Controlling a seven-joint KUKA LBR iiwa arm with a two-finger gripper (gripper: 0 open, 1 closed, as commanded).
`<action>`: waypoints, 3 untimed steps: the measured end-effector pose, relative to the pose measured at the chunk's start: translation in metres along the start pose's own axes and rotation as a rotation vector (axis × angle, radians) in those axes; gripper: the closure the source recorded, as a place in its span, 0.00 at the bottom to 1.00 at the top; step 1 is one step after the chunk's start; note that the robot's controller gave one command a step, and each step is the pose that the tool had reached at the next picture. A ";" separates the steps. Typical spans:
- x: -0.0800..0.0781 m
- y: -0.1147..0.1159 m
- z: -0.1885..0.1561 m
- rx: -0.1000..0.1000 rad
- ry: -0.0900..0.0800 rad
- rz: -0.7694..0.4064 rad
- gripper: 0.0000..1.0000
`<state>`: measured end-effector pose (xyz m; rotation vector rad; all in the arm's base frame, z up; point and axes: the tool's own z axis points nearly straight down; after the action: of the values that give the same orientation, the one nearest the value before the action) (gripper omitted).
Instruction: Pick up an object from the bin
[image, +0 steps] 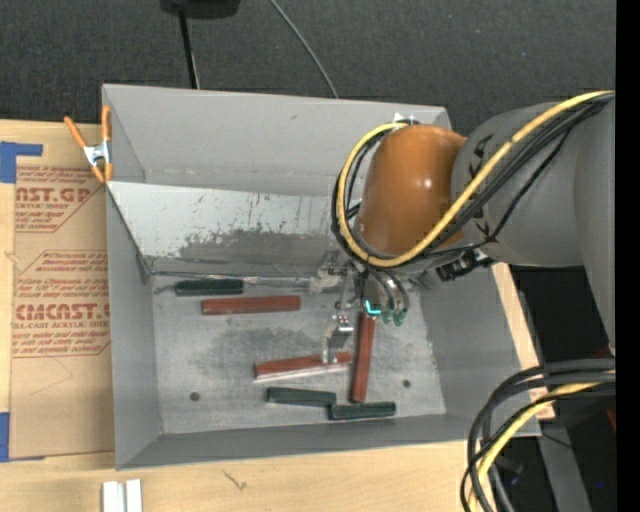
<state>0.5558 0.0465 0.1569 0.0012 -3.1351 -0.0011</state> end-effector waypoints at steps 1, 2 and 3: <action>-0.002 0.000 -0.004 0.000 -0.007 0.000 0.00; 0.043 -0.001 0.080 -0.001 -0.025 0.036 1.00; 0.043 -0.001 0.080 -0.001 -0.025 0.036 1.00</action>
Offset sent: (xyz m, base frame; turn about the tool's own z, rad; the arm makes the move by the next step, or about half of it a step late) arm -0.0497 -0.0003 -0.0869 0.0340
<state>0.5125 0.0458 0.0771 -0.0553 -3.1598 -0.0020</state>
